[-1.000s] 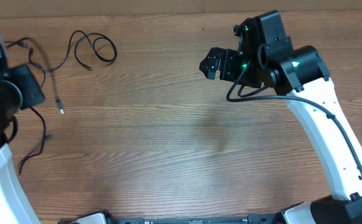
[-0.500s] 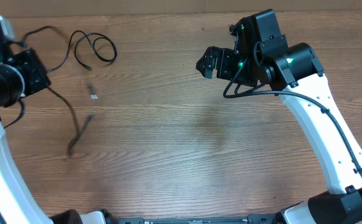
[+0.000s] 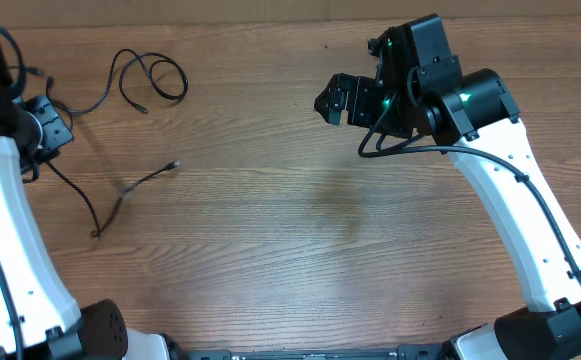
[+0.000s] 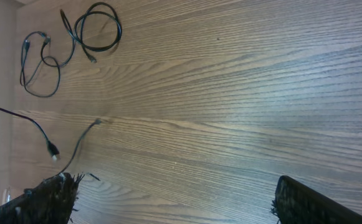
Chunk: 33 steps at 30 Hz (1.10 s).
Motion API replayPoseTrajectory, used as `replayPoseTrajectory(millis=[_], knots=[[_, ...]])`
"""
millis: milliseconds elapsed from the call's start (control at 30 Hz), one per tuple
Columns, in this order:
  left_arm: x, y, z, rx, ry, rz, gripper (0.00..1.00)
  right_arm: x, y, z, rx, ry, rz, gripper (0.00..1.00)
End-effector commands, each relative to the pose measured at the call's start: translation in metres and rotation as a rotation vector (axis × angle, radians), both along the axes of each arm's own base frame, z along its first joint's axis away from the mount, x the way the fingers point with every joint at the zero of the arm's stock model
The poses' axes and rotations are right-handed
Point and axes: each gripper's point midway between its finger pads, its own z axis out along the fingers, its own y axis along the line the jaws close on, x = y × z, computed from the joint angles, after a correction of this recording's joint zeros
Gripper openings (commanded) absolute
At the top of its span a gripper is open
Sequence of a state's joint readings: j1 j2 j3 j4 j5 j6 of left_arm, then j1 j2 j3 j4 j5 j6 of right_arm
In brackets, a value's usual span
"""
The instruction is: Untangle cables
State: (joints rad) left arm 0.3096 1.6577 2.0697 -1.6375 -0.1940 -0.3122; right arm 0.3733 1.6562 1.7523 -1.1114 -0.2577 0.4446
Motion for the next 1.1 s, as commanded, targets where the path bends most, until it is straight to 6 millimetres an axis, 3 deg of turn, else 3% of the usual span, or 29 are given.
replayPoseTrajectory(millis=[0,133,500,700,933,1067], knots=[[-0.013,0.027,-0.016,0.108,0.076,0.172,0.04,0.004,0.0,0.006,0.008,-0.02,-0.007,1.0],[-0.019,0.041,-0.042,0.17,0.126,0.283,0.04,0.012,-0.007,0.007,-0.028,-0.053,-0.04,1.0],[-0.035,0.039,-0.149,0.153,0.292,0.293,0.04,0.011,-0.007,0.007,-0.027,-0.053,-0.039,1.0],[-0.034,0.033,-0.199,0.12,0.272,0.289,0.08,0.011,-0.007,0.007,-0.027,-0.053,-0.039,1.0],[-0.028,0.033,-0.237,0.121,0.202,0.293,0.13,0.011,-0.007,0.007,-0.027,-0.053,-0.039,1.0],[-0.026,0.04,-0.24,0.161,0.18,0.303,0.29,0.011,-0.007,0.007,-0.027,-0.053,-0.039,1.0]])
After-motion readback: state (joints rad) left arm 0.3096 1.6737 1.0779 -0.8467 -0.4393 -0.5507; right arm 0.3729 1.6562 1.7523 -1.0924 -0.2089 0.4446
